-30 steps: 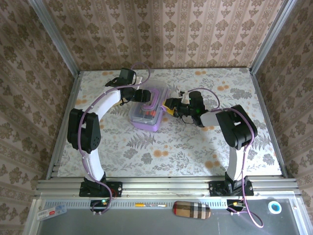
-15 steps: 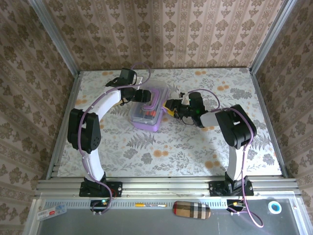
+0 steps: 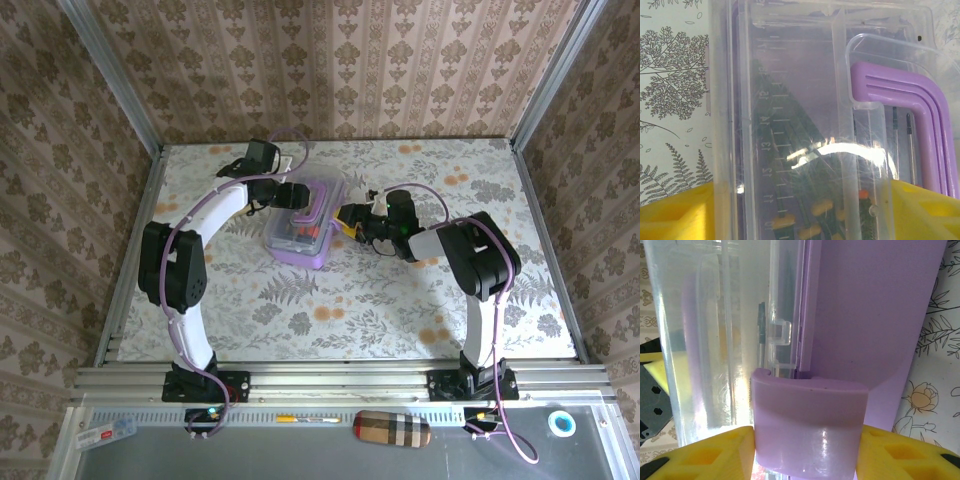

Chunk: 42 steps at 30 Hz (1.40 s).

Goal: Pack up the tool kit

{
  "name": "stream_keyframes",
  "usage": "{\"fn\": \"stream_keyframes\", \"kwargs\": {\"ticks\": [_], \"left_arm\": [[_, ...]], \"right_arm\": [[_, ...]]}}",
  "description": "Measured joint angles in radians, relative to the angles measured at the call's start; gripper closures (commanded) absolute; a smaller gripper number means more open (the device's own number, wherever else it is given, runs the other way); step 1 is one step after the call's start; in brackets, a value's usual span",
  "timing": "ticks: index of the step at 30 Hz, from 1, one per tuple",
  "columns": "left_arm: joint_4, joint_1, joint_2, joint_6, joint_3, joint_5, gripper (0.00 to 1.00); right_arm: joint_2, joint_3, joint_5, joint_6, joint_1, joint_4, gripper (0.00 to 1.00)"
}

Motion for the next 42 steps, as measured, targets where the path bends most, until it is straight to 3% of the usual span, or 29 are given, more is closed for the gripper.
{"fn": "stream_keyframes", "kwargs": {"ticks": [20, 42], "left_arm": [[-0.005, -0.018, 0.002, 0.000, 0.006, -0.037, 0.70], [-0.006, -0.020, 0.002, 0.000, 0.006, -0.042, 0.70]], "right_arm": [[0.008, -0.024, 0.011, -0.004, -0.002, 0.024, 0.42], [-0.050, -0.022, 0.022, -0.057, -0.032, -0.148, 0.36]]}}
